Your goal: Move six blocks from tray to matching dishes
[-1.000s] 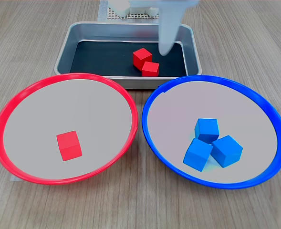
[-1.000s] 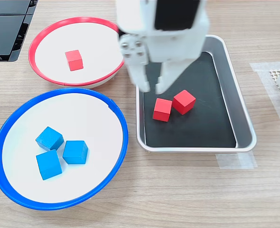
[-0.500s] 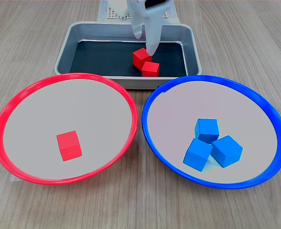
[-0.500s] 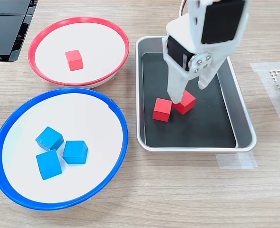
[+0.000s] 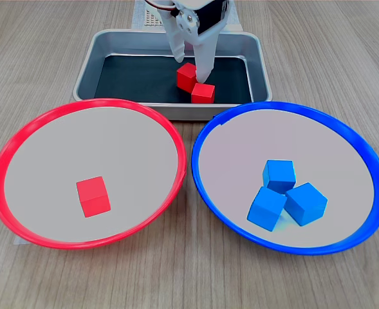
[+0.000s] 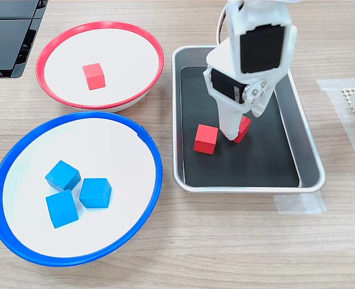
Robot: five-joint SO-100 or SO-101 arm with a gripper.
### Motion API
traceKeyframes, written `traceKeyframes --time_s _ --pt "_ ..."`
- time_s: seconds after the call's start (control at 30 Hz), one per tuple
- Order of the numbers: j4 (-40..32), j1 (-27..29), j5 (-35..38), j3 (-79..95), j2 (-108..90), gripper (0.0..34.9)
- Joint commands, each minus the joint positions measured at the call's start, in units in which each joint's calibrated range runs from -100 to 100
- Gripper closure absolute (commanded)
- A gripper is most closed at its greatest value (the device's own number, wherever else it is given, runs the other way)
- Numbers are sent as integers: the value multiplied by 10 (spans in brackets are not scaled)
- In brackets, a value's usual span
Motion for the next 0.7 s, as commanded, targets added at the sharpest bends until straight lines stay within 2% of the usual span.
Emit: traceKeyframes --time_s 0.0,0.13,0.17,0.2,0.23,0.33,0.5,0.6,0.67 --pt "-7 3 8 -19 11 200" --pt "-12 1 11 -25 20 232" --pt "-11 0 11 -28 21 269" --pt "-11 -1 12 -30 21 332" --pt "-7 -1 13 -36 22 346" --pt "29 0 20 -62 22 347" --pt "198 0 17 -199 12 348" --pt "209 8 -38 -312 27 348" --pt "139 43 -116 -417 70 348"
